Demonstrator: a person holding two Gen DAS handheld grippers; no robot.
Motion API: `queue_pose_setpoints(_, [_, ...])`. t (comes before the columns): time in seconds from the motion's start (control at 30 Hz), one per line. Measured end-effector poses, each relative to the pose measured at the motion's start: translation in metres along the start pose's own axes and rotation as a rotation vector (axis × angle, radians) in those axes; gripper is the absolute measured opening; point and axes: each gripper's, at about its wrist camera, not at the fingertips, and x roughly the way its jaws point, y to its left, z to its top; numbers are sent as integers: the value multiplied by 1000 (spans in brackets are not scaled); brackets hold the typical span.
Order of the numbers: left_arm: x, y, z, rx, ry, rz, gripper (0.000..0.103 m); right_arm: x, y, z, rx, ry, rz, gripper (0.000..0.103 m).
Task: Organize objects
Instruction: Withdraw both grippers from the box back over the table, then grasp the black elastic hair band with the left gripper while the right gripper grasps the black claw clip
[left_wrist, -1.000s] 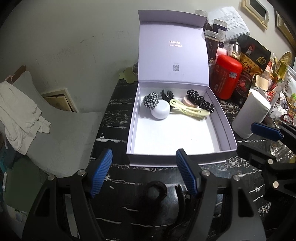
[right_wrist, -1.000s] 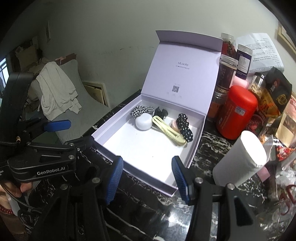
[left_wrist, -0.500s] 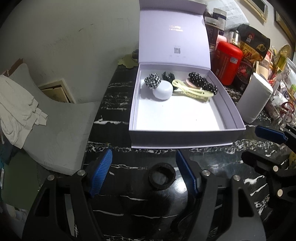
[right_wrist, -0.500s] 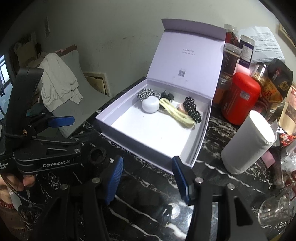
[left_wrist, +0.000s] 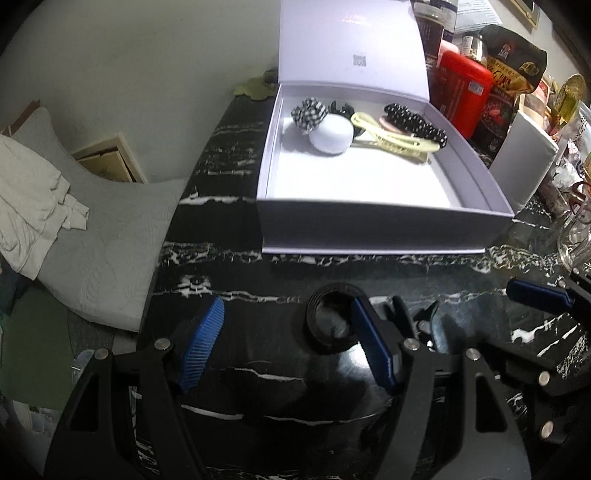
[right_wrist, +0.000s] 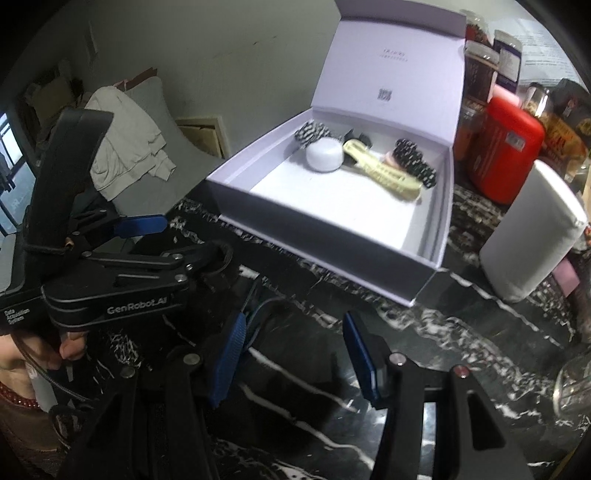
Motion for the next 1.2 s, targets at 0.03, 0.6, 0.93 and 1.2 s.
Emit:
queue_pose_setpoints(0.03, [1, 1, -2, -2, 3, -3, 70, 2, 2, -1, -1, 6, 6, 56])
queue_pose_setpoints(0.6, [-10, 22, -13, -67, -57, -141, 70, 42, 29, -18, 12, 75, 47, 59])
queue_pose_setpoints(0.93, [5, -4, -11, -21, -36, -191, 70, 30, -2, -29, 27, 49, -56, 59])
queue_pose_setpoints(1.2, [18, -17, -11, 13, -24, -145, 70, 25, -33, -37, 66, 10, -126, 59])
